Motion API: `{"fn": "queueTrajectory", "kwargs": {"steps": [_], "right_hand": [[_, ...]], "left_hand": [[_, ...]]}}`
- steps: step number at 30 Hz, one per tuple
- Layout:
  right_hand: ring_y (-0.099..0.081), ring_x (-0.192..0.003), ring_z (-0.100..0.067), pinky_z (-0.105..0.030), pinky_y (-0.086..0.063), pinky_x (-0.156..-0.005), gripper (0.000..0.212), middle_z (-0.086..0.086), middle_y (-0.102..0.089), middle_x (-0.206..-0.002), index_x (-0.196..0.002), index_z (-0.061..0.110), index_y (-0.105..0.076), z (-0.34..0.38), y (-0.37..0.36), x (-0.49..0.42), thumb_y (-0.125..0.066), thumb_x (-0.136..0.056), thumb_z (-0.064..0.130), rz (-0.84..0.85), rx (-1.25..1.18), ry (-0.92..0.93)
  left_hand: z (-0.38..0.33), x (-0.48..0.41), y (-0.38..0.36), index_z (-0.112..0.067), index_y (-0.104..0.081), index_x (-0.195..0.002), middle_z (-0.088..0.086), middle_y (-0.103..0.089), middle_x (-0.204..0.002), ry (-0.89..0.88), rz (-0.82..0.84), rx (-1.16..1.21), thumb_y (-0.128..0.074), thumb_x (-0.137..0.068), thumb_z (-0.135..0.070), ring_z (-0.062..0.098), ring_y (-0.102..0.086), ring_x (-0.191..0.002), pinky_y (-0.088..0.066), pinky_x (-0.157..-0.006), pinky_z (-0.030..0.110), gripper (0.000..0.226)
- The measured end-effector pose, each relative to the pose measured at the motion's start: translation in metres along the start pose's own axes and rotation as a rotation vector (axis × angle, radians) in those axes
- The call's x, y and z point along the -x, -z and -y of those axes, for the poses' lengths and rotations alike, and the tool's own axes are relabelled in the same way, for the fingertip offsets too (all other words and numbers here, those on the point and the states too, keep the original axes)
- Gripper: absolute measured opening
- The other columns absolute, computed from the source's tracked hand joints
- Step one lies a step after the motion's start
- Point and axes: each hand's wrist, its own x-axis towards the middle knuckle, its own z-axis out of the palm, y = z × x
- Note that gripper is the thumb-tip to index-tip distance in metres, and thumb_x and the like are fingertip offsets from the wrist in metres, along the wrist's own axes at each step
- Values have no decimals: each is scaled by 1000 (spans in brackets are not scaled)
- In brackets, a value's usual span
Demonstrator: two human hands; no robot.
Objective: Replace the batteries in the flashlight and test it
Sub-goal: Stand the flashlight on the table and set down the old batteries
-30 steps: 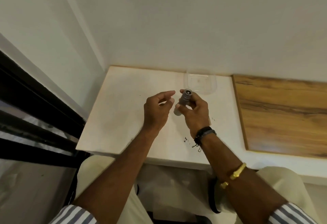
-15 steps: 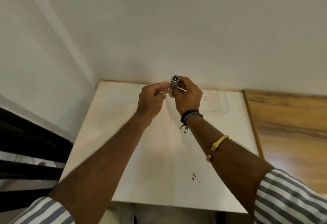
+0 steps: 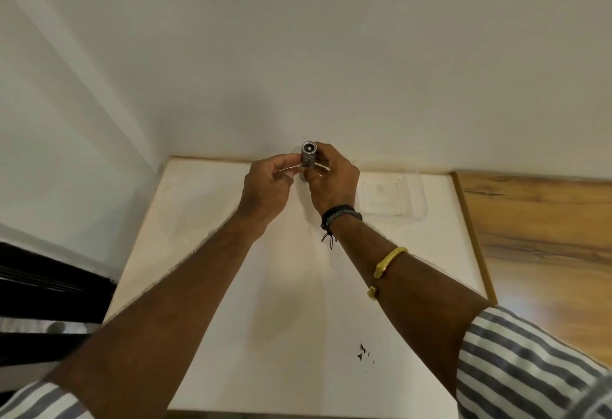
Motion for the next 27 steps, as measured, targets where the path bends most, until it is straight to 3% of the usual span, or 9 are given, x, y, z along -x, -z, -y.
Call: {"fn": "queueTrajectory", "kwargs": {"steps": [10, 16, 24, 27], "right_hand": [[-72, -104, -21, -40, -60, -94, 43, -5, -75, -115, -126, 13, -68, -6, -8, -3, -71, -87, -4, 2, 13, -25], [-71, -104, -20, -37, -59, -96, 38, -6, -74, -112, -120, 11, -64, -2, -10, -8, -76, -86, -1, 4, 20, -72], [-70, -107, -23, -38, -58, -97, 39, -8, -74, -114, -121, 9, -65, 1, -1, -5, -78, -85, 4, 35, 29, -107], [-69, -106, -22, -38, -58, -97, 41, -7, -74, -115, -119, 9, -67, 6, 13, 2, -77, -81, -4, 24, 19, -124]], "left_hand": [[6, -2, -4, -15, -52, -144, 0, -57, -144, 16, 59, -60, -42, -96, 13, 12, -55, -130, -42, -111, 32, 56], [6, -7, -3, -14, -46, -148, 1, -52, -148, 33, 75, -50, -41, -94, 14, 14, -51, -136, -40, -112, 33, 61], [4, 7, -5, -17, -49, -146, -2, -54, -147, 35, 61, -47, -48, -96, 9, 13, -52, -134, -42, -112, 33, 57], [-1, 21, -6, -18, -53, -142, -2, -58, -142, 27, 3, -38, -53, -98, 1, 13, -55, -130, -44, -111, 36, 48]]}}
